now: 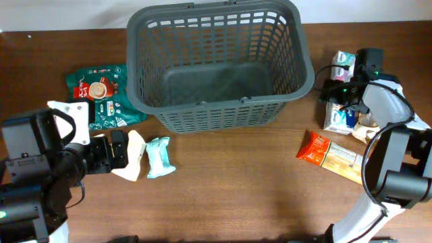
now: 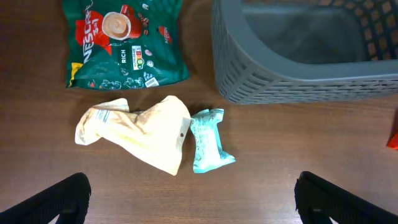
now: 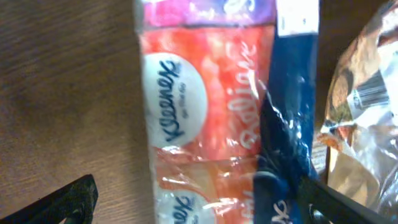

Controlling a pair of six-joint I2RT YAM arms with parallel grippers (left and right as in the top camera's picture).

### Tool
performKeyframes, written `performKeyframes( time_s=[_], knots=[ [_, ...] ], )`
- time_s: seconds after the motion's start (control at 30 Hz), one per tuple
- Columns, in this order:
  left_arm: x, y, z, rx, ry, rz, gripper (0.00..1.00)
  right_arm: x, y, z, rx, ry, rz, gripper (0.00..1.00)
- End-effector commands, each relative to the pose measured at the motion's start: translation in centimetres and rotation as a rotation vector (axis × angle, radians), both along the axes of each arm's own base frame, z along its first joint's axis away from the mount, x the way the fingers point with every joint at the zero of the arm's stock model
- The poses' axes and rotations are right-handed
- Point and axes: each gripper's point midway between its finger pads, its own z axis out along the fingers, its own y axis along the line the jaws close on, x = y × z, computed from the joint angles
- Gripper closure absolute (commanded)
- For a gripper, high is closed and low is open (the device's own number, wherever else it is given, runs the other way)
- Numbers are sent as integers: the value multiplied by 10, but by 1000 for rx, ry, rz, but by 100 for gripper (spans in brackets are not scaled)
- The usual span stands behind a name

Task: Pack container
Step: 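Grasp the Kleenex tissue-pack box with the right gripper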

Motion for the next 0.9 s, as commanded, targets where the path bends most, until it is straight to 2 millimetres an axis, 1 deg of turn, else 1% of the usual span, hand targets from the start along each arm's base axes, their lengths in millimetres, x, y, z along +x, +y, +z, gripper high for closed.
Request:
performKeyframes(
  time_s=[0.0, 0.1, 0.2, 0.3, 0.53, 0.73, 0.87],
  knots=[
    [0, -1, 1, 0, -8, -15, 1, 4, 0, 14, 0, -17, -27, 1],
    [0, -1, 1, 0, -8, -14, 1, 8, -2, 29, -8, -52, -29, 1],
    [0, -1, 1, 0, -8, -14, 1, 7, -3, 30, -14, -52, -32, 1],
    [0, -1, 1, 0, -8, -14, 1, 6, -4, 22, -23, -32, -33, 1],
    [0, -1, 1, 0, -8, -14, 1, 2, -5, -5, -20, 30, -37, 1],
    [0, -1, 1, 0, -8, -14, 1, -1, -9, -18, -34, 62, -44, 1],
    [0, -1, 1, 0, -8, -14, 1, -2, -8, -21, -33, 71, -44, 1]
  ],
)
